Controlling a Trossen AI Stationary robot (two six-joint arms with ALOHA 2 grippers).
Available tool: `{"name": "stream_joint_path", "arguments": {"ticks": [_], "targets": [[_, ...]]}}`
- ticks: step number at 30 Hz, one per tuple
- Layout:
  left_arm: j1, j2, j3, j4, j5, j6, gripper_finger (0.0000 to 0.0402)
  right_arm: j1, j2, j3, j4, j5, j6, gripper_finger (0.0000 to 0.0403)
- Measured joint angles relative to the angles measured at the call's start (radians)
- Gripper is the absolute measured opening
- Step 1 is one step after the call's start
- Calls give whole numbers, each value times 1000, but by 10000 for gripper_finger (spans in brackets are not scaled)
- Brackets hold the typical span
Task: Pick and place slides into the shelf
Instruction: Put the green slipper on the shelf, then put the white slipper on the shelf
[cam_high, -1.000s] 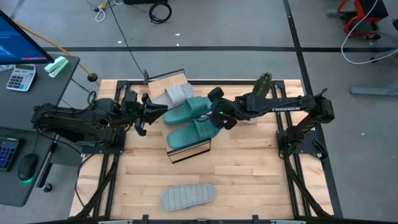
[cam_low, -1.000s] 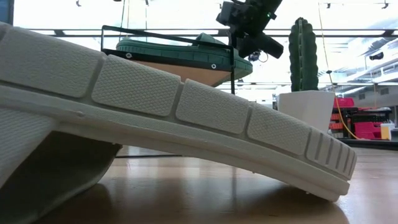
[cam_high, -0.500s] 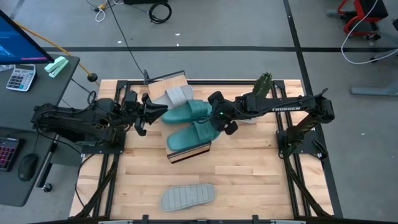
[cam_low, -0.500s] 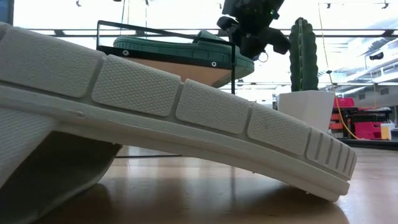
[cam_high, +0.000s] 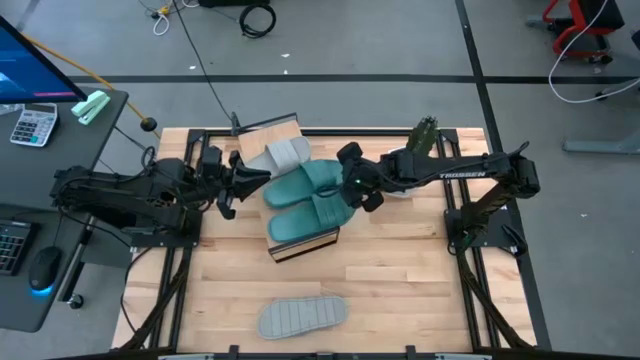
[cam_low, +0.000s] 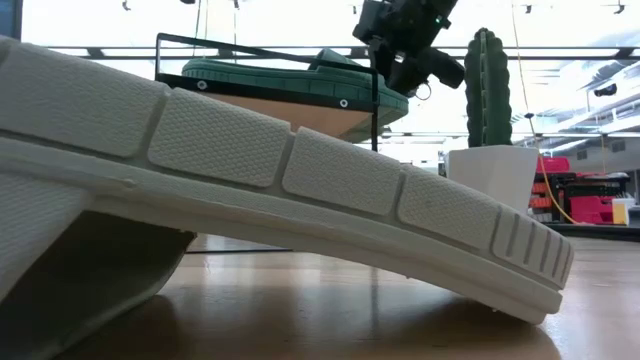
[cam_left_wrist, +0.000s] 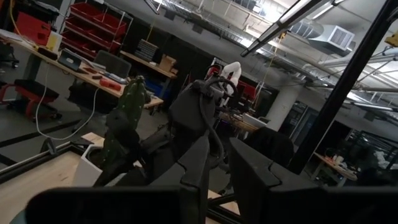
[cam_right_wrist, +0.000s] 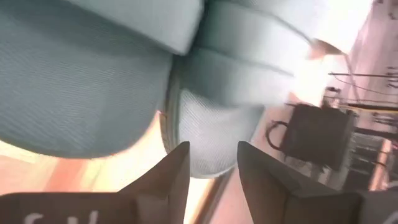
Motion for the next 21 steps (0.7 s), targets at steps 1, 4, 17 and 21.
{"name": "stream_joint_path", "arguments": {"ticks": [1, 4, 17, 21], "targets": [[-3, 0, 0, 0, 0, 0, 67, 0, -7, 2, -1, 12, -1, 139], [-9, 0, 0, -4, 1, 0, 68, 0, -12, 28, -1, 25, 1, 137], [-13, 0, 0, -30, 1, -5, 60, -80, -16, 144, -25, -175, 349, 109], [-25, 1, 0, -66, 0, -10, 61, -84, -16, 151, -25, -295, 454, 92]]}}
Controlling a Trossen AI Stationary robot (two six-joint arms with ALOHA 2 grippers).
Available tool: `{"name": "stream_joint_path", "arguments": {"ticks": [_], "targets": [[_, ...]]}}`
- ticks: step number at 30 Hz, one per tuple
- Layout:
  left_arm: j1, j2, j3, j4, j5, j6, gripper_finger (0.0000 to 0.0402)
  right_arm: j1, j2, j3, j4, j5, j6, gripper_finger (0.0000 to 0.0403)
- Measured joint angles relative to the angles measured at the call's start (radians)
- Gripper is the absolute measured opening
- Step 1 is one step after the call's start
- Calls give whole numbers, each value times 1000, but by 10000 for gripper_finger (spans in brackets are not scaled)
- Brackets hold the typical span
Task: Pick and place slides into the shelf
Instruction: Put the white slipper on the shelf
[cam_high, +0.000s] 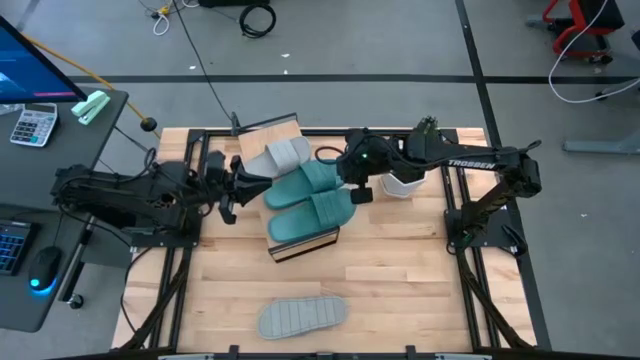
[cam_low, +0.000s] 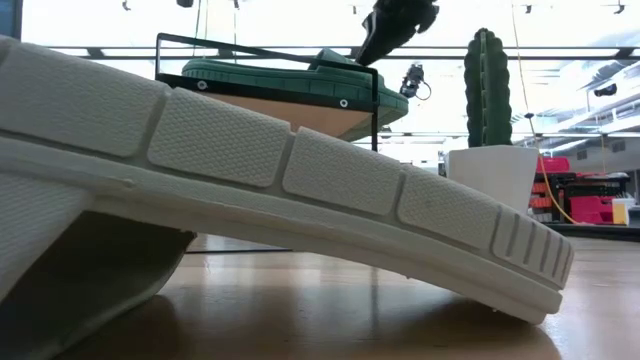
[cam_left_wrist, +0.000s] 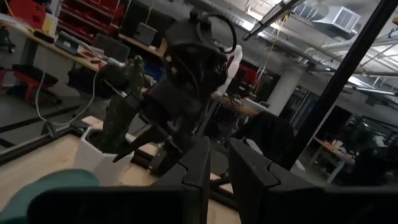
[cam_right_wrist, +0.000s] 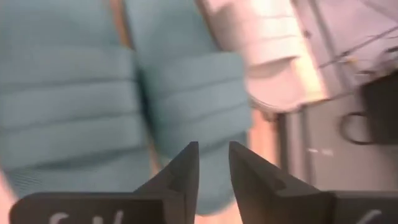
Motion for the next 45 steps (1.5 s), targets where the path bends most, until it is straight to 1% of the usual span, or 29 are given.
{"name": "stream_joint_path", "arguments": {"ticks": [3, 8, 10, 12, 14, 18, 22, 26, 29, 33, 37, 41, 45], "targets": [[-1, 0, 0, -20, 1, -15, 55, 1, 0, 0, -8, -70, 67, 76], [-1, 0, 0, -72, -12, -16, 45, 23, -3, 0, -19, -93, 172, 34], [-1, 0, 0, -114, -15, -17, 41, 39, -12, 0, -23, -118, 209, 14], [-1, 1, 0, -163, -20, -33, 38, 59, -29, 9, -52, -146, 239, 6], [1, 1, 0, -201, -26, -57, 37, 84, -45, 35, -89, -153, 260, 12], [3, 1, 0, -237, -27, -89, 42, 135, -69, 117, -195, -153, 298, 39], [3, 0, 0, -266, -19, -97, 53, 187, -88, 177, -292, -162, 434, 66], [2, 1, 0, -294, 16, -121, 66, 260, -91, 181, -424, -166, 561, 96], [2, 1, 0, -295, 19, -120, 75, 322, -84, 177, -511, -169, 665, 118], [1, 0, 0, -298, 21, -121, 85, 406, -82, 135, -516, -197, 818, 136], [-10, 1, 0, -312, 92, -123, 92, 490, -82, 63, -494, -199, 978, 136], [-48, 0, 0, -342, 177, -149, 96, 570, -82, -29, -370, -174, 1085, 130], [-114, 0, 0, -459, 254, -180, 89, 640, -82, -127, -213, -129, 1120, 129]]}}
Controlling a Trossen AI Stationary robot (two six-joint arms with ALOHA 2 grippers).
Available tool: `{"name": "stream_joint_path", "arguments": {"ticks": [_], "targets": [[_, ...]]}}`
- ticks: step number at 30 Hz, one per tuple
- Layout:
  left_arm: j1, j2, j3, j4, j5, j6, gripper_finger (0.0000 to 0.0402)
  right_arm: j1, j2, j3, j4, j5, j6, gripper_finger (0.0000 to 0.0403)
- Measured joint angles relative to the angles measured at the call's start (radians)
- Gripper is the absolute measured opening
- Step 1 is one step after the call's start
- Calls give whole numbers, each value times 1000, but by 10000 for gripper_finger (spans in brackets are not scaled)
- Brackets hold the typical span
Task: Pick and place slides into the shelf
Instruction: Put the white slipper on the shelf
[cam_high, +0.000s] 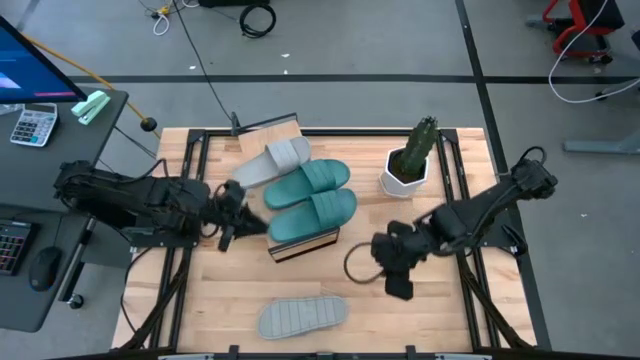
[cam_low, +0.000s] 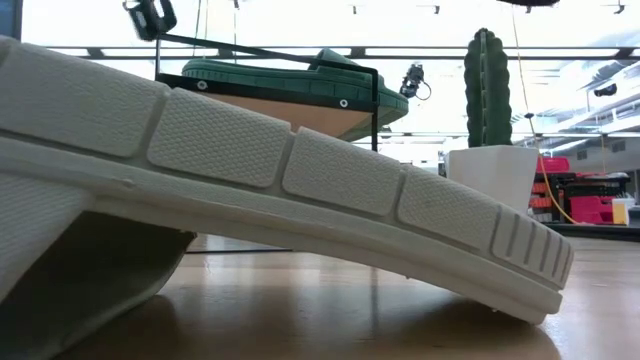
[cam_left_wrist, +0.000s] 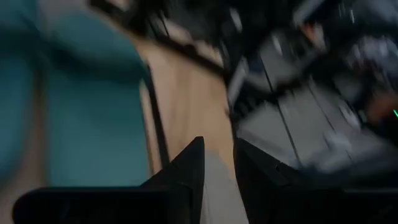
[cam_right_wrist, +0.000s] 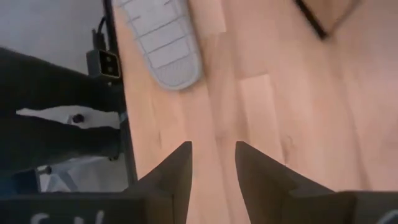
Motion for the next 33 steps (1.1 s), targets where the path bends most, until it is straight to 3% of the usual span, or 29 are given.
{"name": "stream_joint_path", "arguments": {"ticks": [6, 10, 16, 21, 26, 33], "targets": [[-112, 0, 0, -145, 194, -225, 72, 47, 1, -107, 73, 60, 146, 130], [-191, 0, 0, -195, 215, -408, 69, 70, 1, -156, 118, 72, 214, 131], [-321, 51, -8, -198, 160, -598, 87, 101, 1, -206, 213, 118, 286, 133], [-442, 155, -8, -156, 21, -759, 100, 132, 1, -218, 239, 151, 345, 133], [-562, 303, -8, -37, -79, -1002, 91, 174, 1, -218, 244, 181, 384, 133], [-679, 495, -7, 41, -218, -1343, 72, 259, 1, -218, 243, 313, 436, 138]]}}
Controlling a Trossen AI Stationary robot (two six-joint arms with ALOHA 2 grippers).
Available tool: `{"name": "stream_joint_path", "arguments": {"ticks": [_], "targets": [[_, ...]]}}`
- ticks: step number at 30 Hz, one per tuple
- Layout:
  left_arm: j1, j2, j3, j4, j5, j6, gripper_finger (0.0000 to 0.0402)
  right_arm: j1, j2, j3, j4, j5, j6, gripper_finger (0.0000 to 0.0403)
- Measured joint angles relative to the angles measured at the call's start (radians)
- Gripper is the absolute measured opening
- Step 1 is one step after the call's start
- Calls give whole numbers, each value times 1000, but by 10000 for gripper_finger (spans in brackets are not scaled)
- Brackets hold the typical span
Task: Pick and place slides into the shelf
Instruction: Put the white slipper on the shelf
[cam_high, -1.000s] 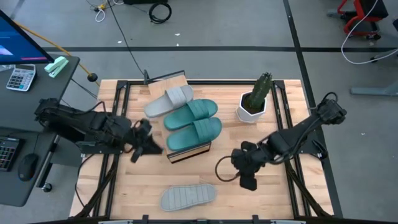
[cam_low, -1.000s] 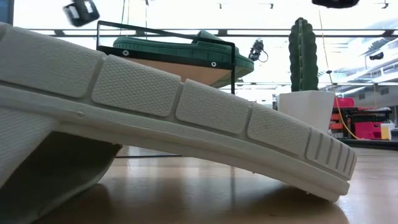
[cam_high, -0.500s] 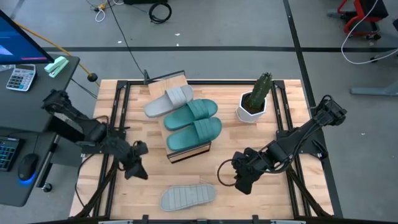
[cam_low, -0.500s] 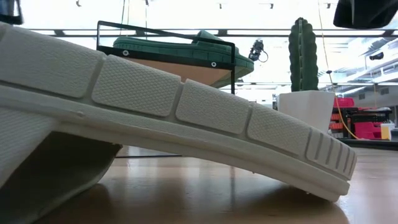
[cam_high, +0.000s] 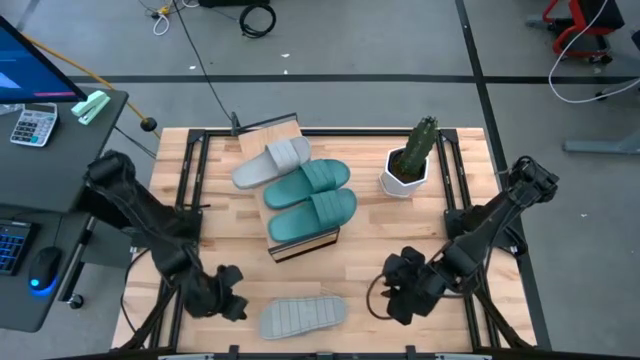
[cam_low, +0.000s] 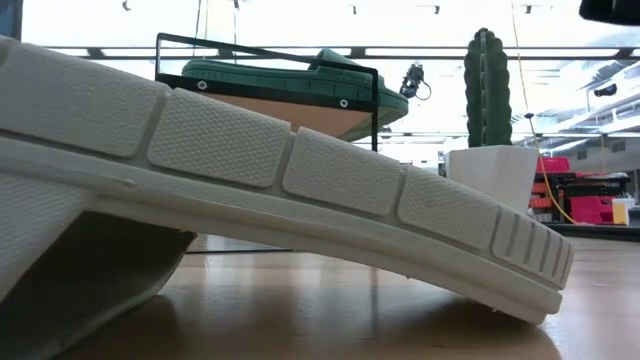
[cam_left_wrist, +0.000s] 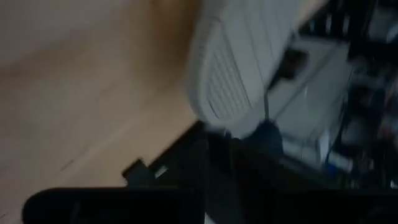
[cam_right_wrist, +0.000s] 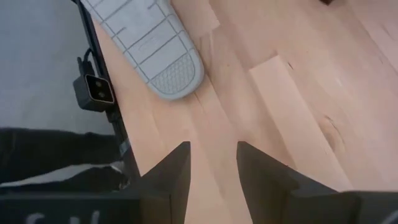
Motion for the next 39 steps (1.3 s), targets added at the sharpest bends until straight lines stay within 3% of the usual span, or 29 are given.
{"name": "stream_joint_path", "arguments": {"ticks": [3, 9, 15, 26, 39], "targets": [[-46, 58, 7, 3, -104, -106, 65, 29, 0, 0, 0, 21, 19, 149], [-89, 137, 8, 80, -119, -180, 61, 84, 0, 0, 0, 86, 38, 179], [-65, 201, 9, 196, -173, -153, 108, 130, 0, 0, 1, 137, 86, 220], [-58, 309, 9, 188, -175, -149, 213, 140, 0, 0, 5, 129, 113, 268], [-57, 338, 9, 278, -331, -127, 228, 130, 0, 0, 5, 127, 105, 272]]}}
